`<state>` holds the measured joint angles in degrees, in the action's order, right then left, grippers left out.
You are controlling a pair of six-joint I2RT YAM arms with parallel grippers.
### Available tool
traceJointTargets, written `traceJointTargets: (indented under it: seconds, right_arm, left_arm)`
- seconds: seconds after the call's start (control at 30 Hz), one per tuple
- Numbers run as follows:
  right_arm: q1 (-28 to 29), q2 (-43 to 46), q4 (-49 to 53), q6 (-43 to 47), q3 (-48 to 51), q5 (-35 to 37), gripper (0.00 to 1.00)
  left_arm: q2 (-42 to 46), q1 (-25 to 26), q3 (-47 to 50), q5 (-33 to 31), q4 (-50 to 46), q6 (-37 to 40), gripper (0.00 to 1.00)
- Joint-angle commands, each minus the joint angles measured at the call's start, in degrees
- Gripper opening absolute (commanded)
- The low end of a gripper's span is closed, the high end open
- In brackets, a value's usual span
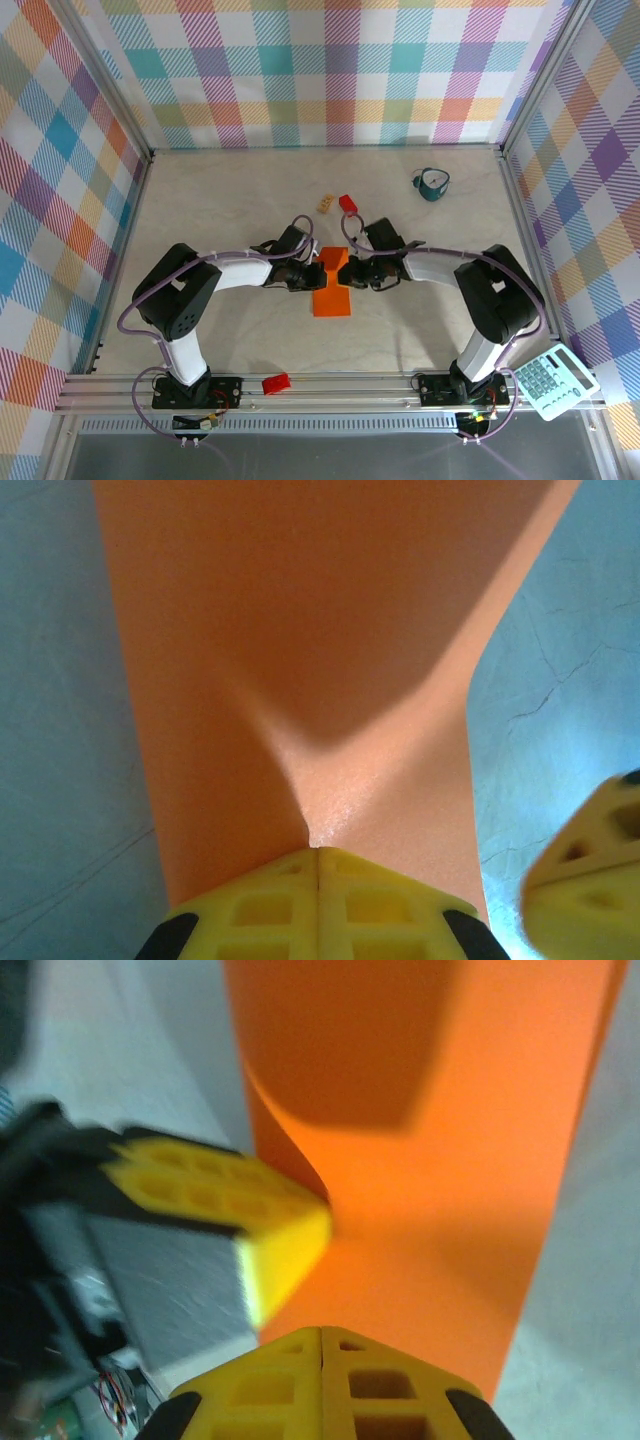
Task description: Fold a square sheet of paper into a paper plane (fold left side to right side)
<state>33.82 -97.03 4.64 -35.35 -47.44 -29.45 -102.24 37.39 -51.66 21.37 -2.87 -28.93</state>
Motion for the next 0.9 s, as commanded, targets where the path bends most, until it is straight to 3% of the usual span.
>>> traceJointTargets:
  seconds: [0.0,0.43,0.7,0.87]
  right_arm:
    - [1.7,0.2,-5.6,-4.3,2.5,-2.8,0.00]
    - [3.6,-2.1,-8.3,-4.7,4.5,-2.3,0.00]
    - [4.5,-5.0,0.2,-2.4,2.9,3.9,0.00]
    - [4.5,-6.6,5.2,-1.9,2.2,7.2,0.00]
  left_arm:
    - [1.2,0.6,1.8,-0.4,-3.2,-0.6,0.00]
    - [2.2,0.6,2.1,-0.4,-3.2,-0.6,0.00]
    - [3.6,0.4,1.1,1.7,-0.3,-0.4,0.00]
    - [3.5,-1.0,2.0,6.0,6.5,0.4,0.00]
